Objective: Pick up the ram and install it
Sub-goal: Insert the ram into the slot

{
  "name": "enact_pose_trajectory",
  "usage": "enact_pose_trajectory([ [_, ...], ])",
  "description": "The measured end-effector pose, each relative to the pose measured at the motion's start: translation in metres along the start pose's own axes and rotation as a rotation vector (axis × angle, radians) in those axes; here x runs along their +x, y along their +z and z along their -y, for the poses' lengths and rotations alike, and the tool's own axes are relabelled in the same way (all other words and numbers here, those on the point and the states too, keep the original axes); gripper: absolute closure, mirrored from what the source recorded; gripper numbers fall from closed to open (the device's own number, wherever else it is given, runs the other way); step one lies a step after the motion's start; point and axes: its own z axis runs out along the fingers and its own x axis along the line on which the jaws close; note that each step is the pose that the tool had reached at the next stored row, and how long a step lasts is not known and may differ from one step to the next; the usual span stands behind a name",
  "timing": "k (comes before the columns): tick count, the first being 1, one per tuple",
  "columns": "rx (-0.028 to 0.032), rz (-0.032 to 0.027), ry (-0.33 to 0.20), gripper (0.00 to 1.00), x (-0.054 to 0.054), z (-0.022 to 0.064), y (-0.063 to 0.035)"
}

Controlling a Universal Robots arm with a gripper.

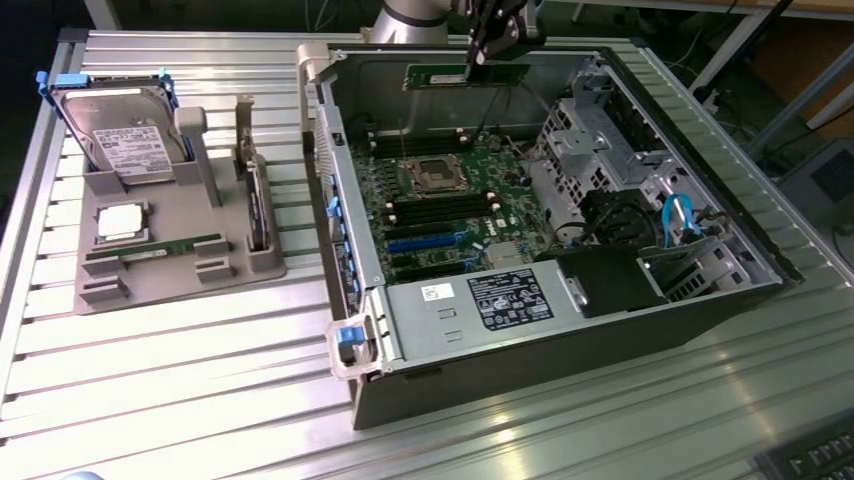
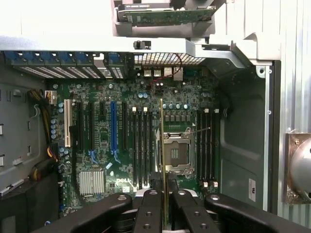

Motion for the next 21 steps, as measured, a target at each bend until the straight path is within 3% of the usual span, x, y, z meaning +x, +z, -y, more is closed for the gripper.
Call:
enact_pose_trajectory([
  [5, 0.0018, -0.0003, 0.0, 0.86, 0.0, 0.0001, 0.0019],
  [6, 0.0175, -0.0005, -0.002, 0.86, 0.001, 0.0005, 0.0148],
  [9, 0.0217, -0.0021, -0.002, 0.86, 0.002, 0.0006, 0.0185],
  [12, 0.0219, -0.0025, -0.002, 0.86, 0.002, 0.0005, 0.0194],
  [16, 0.0204, -0.0102, -0.002, 0.86, 0.003, 0.0006, 0.0255],
  [19, 0.0204, -0.0229, -0.001, 0.86, 0.004, 0.001, 0.0382],
  [21, 0.0207, -0.0252, 0.002, 0.86, 0.004, 0.0011, 0.0403],
])
